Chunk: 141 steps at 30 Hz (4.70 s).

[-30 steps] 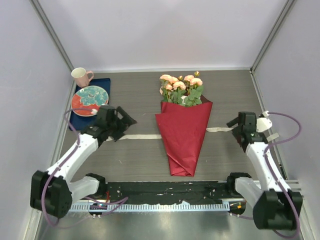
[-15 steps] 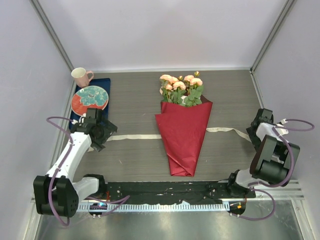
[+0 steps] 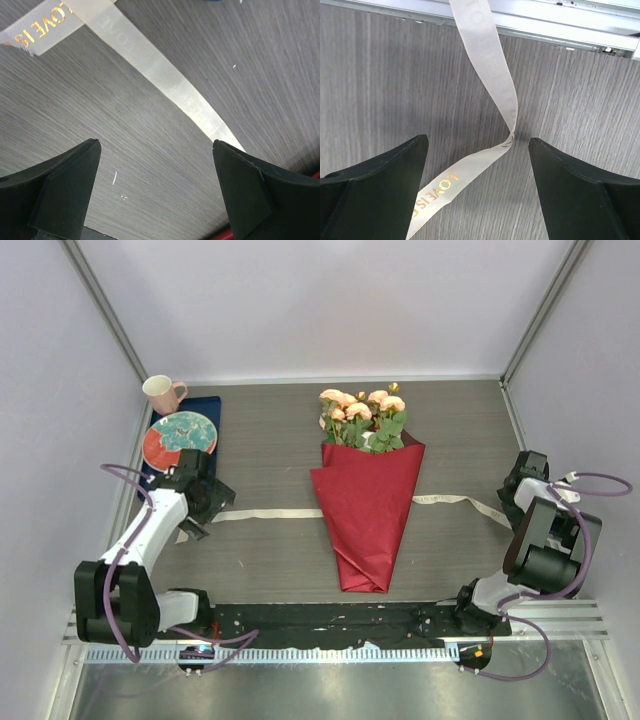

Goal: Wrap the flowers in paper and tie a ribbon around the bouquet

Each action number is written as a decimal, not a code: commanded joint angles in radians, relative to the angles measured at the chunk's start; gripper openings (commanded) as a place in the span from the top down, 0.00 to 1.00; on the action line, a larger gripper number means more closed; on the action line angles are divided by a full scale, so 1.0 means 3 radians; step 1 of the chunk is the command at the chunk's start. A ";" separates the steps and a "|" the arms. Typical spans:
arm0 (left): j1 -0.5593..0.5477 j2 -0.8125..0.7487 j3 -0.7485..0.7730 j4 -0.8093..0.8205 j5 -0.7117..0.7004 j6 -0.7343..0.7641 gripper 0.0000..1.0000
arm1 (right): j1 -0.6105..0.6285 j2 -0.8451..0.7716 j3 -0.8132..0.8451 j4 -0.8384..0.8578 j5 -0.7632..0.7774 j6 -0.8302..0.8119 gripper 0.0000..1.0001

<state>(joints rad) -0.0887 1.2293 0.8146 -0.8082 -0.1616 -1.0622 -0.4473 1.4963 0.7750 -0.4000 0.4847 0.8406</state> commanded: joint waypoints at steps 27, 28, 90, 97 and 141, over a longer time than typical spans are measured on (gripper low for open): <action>-0.0052 0.1072 -0.0015 0.0592 -0.0463 -0.0709 0.73 | 0.1448 -0.1407 0.0091 -0.0032 0.0450 -0.0056 1.00; -0.0052 0.1021 -0.0041 0.0597 -0.0494 -0.0663 0.82 | 0.1779 -0.1601 0.0121 -0.0012 0.0476 -0.0076 1.00; -0.1755 -0.0209 0.0088 0.1493 0.0912 0.0539 0.22 | 0.4000 -0.0638 0.0530 0.0933 -0.1973 -0.1774 0.26; -0.1224 -0.1543 -0.0118 0.0105 -0.0176 0.0208 0.21 | 0.4716 0.0623 0.1465 0.1108 -0.1657 -0.2208 0.23; -0.0885 -0.1665 0.0056 0.1118 0.0973 0.0948 0.20 | 0.4161 -0.0072 0.1586 0.1395 -0.1074 -0.0737 1.00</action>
<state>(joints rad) -0.3573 0.6212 0.8295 -0.7635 -0.2424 -0.8867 0.8757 1.7035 1.3861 -0.0250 0.0643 0.4038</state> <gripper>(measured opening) 0.779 0.023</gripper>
